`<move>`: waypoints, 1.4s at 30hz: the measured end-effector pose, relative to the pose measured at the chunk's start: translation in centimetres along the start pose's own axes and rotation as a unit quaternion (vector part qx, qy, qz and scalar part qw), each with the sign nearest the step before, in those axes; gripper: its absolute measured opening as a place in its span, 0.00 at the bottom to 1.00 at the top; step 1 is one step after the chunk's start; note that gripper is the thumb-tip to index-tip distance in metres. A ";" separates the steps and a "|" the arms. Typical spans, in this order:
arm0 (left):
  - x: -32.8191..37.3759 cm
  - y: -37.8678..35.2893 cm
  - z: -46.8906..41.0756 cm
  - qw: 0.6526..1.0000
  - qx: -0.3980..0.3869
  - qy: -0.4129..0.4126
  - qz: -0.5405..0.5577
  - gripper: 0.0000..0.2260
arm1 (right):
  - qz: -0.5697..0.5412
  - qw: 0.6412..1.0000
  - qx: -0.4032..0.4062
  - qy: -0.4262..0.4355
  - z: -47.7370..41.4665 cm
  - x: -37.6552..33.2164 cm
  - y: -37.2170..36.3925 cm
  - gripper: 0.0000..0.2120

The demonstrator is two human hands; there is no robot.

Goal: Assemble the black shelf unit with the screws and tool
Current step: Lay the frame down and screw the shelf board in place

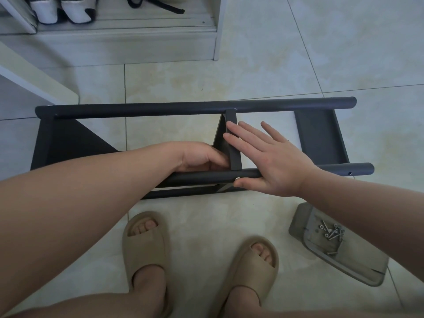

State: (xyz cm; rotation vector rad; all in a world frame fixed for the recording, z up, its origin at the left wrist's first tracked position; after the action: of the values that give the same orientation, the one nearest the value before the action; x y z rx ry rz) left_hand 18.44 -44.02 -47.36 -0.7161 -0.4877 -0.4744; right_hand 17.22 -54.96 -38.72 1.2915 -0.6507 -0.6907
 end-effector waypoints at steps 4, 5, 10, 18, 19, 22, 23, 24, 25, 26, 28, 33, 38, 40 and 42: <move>-0.1 -0.2 -0.1 0.999 -0.022 0.010 0.031 0.13 | -0.004 1.000 0.000 -0.001 0.0 0.0 0.1 0.43; -0.1 -0.1 -0.2 0.999 -0.013 0.011 0.027 0.15 | -0.004 1.000 0.000 -0.002 0.0 0.0 0.1 0.43; 0.0 0.0 -0.2 1.000 0.004 -0.003 -0.021 0.14 | 0.000 1.000 -0.008 -0.002 0.0 -0.1 0.0 0.43; -0.1 0.2 -0.2 0.999 -0.008 0.005 0.035 0.15 | -0.001 1.000 -0.010 -0.001 0.0 0.0 0.1 0.43; -0.1 0.2 -0.2 1.000 0.003 0.003 0.014 0.15 | -0.002 1.000 -0.009 -0.002 0.0 -0.1 0.1 0.43; 0.1 0.4 -0.2 0.999 0.032 -0.015 -0.040 0.07 | -0.005 1.000 -0.007 -0.003 0.0 -0.1 0.2 0.43; 0.1 0.4 -0.2 0.999 0.030 -0.016 -0.036 0.07 | -0.005 1.000 -0.007 -0.002 0.0 -0.1 0.2 0.43; 0.1 0.4 -0.2 0.999 0.020 -0.013 -0.025 0.09 | -0.003 1.000 -0.007 -0.001 0.0 -0.1 0.1 0.43; 0.0 0.3 -0.1 1.000 0.008 -0.009 -0.014 0.11 | -0.002 1.000 -0.008 -0.001 0.0 -0.1 0.1 0.43; 0.0 0.1 0.0 1.000 -0.008 -0.004 -0.003 0.12 | -0.002 1.000 -0.009 -0.001 0.0 -0.1 0.1 0.43; -0.1 -0.3 0.0 0.999 -0.033 0.005 0.017 0.11 | -0.003 1.000 -0.008 -0.002 0.0 -0.1 0.2 0.43; 0.1 0.0 -0.2 1.000 0.005 -0.005 -0.012 0.10 | -0.004 1.000 -0.012 -0.003 0.0 -0.1 0.1 0.43; 0.1 0.0 0.1 1.000 0.005 -0.004 -0.016 0.11 | -0.004 1.000 -0.017 -0.004 0.0 0.0 0.1 0.43; 0.1 -0.2 0.1 1.000 -0.011 0.004 0.009 0.09 | -0.004 1.000 -0.016 -0.004 0.0 0.0 0.1 0.43; 0.0 -0.1 0.1 0.999 -0.009 0.009 0.031 0.10 | -0.004 1.000 -0.015 -0.003 0.0 0.0 0.1 0.43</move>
State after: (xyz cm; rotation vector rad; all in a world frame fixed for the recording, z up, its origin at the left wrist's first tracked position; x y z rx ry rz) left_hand 18.39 -44.02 -47.25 -0.7416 -0.4444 -0.4272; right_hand 17.21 -54.89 -38.64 1.2654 -0.6368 -0.7091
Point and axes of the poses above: each hand's wrist, its own z-axis away from the middle knuckle, its own y-axis out of the back of the hand, x = y × z, the point moved 8 cm from there along -z, towards the middle knuckle, and after that the axes turned 13 degrees about z, right-handed, at the moved point
